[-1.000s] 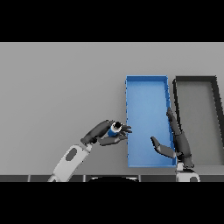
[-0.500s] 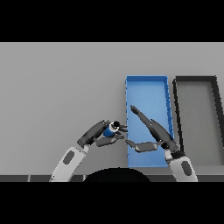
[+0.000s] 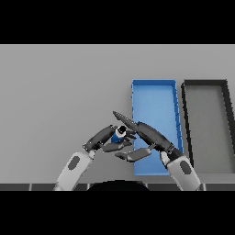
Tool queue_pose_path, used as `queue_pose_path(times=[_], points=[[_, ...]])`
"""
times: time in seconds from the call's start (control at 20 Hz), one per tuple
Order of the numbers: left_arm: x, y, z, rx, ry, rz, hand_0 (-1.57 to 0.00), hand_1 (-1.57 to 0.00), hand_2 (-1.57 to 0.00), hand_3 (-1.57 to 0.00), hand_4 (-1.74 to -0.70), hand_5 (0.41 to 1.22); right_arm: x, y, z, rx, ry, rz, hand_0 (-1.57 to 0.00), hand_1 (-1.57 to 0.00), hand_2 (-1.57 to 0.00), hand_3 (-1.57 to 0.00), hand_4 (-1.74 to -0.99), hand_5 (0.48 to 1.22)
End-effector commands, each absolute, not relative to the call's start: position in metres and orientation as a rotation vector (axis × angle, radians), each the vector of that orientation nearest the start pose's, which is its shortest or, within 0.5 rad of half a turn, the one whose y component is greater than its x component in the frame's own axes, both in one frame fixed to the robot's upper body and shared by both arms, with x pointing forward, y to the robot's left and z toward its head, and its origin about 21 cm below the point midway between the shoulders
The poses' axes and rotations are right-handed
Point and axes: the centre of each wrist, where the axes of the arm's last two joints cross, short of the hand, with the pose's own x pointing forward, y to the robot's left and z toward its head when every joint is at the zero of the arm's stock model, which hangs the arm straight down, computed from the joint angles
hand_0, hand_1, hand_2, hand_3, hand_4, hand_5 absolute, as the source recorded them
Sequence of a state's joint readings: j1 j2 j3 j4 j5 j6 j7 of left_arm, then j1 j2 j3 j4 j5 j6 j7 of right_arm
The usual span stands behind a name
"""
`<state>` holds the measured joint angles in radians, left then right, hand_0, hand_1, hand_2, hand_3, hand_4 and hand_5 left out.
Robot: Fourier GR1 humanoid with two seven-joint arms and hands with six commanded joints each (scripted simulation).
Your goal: Pick up the blue pipe and place it into the blue bin.
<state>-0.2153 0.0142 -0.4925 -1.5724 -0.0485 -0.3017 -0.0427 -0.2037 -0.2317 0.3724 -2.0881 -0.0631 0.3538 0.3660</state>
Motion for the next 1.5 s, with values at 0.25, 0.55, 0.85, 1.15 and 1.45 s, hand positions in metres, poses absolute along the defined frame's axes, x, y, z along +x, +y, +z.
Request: queue_pose_path(times=[0.25,0.55,0.85,1.15,1.45], points=[[0.258,0.096,0.043,-0.649,-1.693,-0.797,-1.57,-1.57,-1.57,-1.57,-1.46,1.221,0.241,-0.134,0.165,0.402,-1.693,1.004,-0.02,-0.11,-0.13,-0.05,-1.222,0.517],[0.259,0.095,0.040,-0.633,-1.666,-0.796,-1.57,-1.57,-1.55,-1.23,-1.67,1.221,0.244,-0.120,0.169,0.458,-1.698,1.022,-1.09,-1.10,-1.10,-0.90,-1.537,0.600],[0.259,0.095,0.046,-0.624,-1.661,-0.806,-1.57,-1.57,-1.54,-1.41,-1.72,1.221,0.243,-0.117,0.159,0.517,-1.804,0.983,-1.44,-1.45,-1.45,-1.39,-1.477,1.041],[0.261,0.091,0.045,-0.645,-1.698,-0.804,-1.57,-1.57,-1.56,-1.42,-1.73,1.221,0.233,-0.111,0.158,0.567,-1.753,0.925,-1.54,-1.54,-1.54,-1.52,-1.493,1.174],[0.260,0.099,0.046,-0.607,-1.700,-0.879,-0.75,-0.70,-0.68,-0.54,-1.32,1.221,0.237,-0.111,0.158,0.561,-1.772,0.885,-1.56,-1.56,-1.56,-1.56,-1.497,1.209]])
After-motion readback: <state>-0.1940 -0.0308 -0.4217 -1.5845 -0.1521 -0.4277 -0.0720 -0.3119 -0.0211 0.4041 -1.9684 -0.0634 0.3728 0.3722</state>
